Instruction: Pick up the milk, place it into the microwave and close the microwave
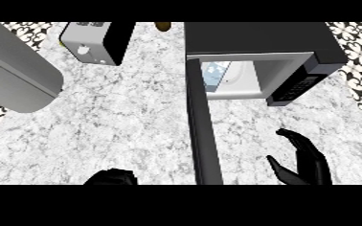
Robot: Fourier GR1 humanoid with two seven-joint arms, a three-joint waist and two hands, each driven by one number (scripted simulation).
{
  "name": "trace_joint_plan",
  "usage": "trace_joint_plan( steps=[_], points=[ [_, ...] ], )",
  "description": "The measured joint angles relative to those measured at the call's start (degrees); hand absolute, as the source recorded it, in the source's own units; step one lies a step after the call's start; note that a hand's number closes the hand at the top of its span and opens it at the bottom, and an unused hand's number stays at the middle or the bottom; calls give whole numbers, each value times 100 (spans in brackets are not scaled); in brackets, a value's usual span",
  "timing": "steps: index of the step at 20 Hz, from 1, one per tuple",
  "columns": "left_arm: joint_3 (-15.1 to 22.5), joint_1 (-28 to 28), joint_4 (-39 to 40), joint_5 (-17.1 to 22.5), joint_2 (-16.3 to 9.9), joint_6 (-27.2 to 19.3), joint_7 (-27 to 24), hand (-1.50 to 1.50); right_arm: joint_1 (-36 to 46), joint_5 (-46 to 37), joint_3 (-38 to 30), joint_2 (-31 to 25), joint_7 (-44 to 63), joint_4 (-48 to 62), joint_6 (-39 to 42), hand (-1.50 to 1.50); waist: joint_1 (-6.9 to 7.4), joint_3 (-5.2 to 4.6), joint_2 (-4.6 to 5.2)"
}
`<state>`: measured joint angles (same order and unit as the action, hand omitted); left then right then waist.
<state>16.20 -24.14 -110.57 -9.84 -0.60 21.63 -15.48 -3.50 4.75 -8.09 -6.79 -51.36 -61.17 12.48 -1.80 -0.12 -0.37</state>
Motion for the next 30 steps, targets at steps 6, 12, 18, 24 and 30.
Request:
trace_joint_plan(
  steps=[6,12,18,24,30],
  points=[
    [553,1222,857,-359,45,-783,330,150,-766,594,-211,-214,530,-1219,322,-150,52,4,25],
    [1436,2414,1765,-425,48,-1721,615,150,-1223,914,-469,-505,932,-2073,480,-150,57,5,35],
    [2379,3751,2886,-117,38,-2694,784,150,-1392,1125,-710,-790,961,-2414,770,-150,12,6,41],
    [3258,4836,4075,768,29,-3666,959,150,-1441,1457,-753,-940,1321,-3010,993,-150,-131,1,65],
    [4046,5601,4675,1744,26,-4074,1240,-150,-1209,1757,-649,-1103,1696,-3344,1232,-150,-382,-2,119]
  ],
)
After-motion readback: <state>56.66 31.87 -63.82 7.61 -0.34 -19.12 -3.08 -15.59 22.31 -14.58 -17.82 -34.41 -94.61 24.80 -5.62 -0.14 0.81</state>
